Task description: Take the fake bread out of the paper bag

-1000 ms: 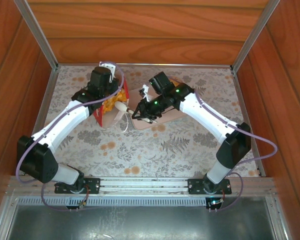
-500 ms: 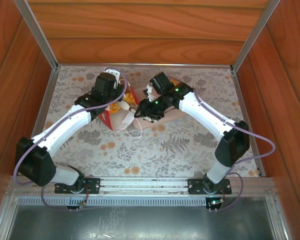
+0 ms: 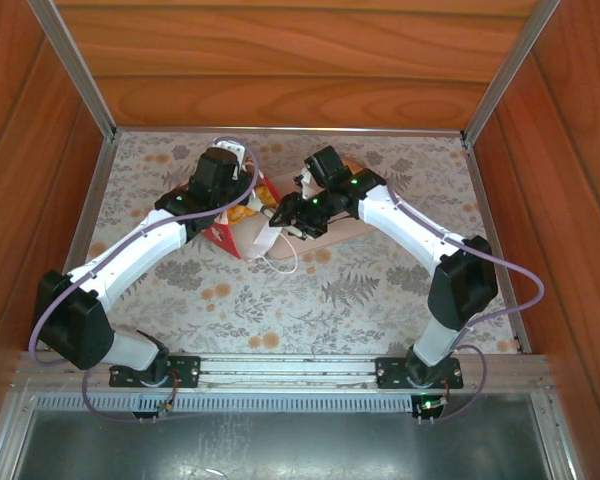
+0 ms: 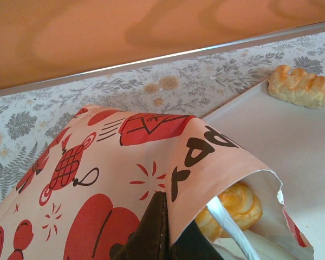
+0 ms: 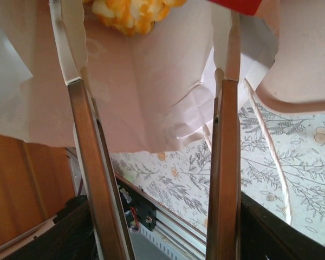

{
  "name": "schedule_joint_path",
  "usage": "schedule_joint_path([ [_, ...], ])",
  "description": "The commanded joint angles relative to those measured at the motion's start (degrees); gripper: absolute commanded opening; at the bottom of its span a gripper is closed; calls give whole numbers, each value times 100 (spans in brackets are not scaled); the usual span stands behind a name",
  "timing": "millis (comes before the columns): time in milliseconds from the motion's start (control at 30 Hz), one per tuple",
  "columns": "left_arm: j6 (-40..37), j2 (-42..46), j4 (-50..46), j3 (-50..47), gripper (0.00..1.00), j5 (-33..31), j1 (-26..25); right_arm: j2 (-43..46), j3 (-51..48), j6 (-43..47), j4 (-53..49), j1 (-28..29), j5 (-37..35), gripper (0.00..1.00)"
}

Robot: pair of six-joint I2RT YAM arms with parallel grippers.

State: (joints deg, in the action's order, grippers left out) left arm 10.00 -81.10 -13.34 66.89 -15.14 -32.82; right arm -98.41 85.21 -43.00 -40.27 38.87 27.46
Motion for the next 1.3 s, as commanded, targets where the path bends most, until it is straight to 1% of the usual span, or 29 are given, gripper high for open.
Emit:
schedule_joint_path([
  [0, 99, 54, 192, 179, 0, 17, -58, -192, -18, -249, 464, -72, 132, 63],
  [133, 116, 48, 214, 175, 0, 81, -67, -381, 21, -365, 695, -69, 266, 63],
  [200, 135, 28, 232, 175, 0, 75, -63, -437, 31, -439, 793, -62, 266, 61],
  [367, 168, -35, 246, 184, 0, 102, -65, -420, -65, -547, 1021, -55, 176, 52],
  [500, 177, -90, 262, 193, 0, 39, -64, -336, -17, -409, 935, -7, 178, 41],
  [567, 188, -124, 273, 193, 0, 2, -66, -267, 51, -306, 837, 49, 117, 39],
  [767, 257, -166, 280, 209, 0, -91, -68, -26, 292, -21, 390, 258, -184, 36],
  [1033, 395, -166, 297, 219, 0, -450, -66, 279, 362, 237, -2, 470, -450, 35],
  [1067, 402, -163, 291, 227, 0, -464, -66, 474, 367, 262, -41, 480, -464, 35],
  [1267, 502, -145, 302, 232, 0, -724, -68, 855, 271, 416, -351, 533, -650, 34],
])
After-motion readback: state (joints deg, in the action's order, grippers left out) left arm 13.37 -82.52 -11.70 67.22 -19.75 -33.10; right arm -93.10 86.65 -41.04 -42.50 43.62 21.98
